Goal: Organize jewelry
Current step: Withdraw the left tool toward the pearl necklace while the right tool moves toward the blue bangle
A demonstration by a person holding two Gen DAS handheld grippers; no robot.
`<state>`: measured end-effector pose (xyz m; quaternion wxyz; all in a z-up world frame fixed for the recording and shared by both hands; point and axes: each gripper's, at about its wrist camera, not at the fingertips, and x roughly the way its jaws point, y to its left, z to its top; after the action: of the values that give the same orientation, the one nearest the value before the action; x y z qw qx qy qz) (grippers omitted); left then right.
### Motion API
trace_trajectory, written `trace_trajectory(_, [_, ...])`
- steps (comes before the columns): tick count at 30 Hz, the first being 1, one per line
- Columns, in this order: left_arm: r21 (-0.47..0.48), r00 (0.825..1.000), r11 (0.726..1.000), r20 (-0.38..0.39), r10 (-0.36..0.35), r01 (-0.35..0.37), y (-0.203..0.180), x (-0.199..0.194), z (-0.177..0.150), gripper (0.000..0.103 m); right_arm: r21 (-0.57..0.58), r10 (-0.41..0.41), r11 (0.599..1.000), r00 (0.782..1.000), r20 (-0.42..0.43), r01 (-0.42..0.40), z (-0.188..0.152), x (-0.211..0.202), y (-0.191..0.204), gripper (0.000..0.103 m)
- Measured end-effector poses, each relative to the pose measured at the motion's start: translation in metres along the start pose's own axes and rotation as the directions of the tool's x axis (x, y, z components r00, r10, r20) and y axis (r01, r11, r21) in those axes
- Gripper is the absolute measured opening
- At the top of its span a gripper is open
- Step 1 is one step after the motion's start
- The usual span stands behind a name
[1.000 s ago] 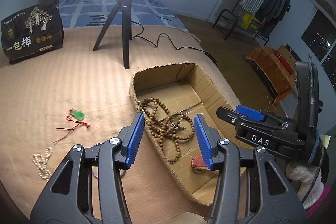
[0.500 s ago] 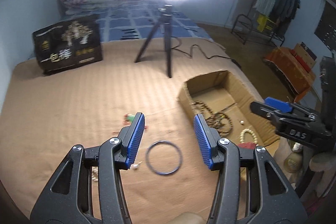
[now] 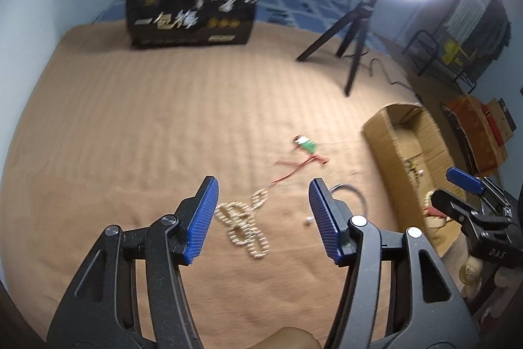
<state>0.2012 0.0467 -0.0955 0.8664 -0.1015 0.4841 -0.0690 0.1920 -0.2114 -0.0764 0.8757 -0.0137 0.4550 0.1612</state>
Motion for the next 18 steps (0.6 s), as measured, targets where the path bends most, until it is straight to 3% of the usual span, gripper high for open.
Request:
trace_trajectory(10, [-0.101,0.992,0.995,-0.124,-0.037,0.024,0.041,0.036,-0.023,0.059,-0.030,0.018,0.999,0.992,-0.126,-0.022,-0.006,0.046,0.027,0.080])
trace_trajectory(18, [-0.107,0.986,0.994,-0.158,-0.053,0.037,0.037,0.053,-0.024,0.059,0.002,0.048,0.999,0.978,-0.203,-0.049,-0.010,0.071,0.037,0.080])
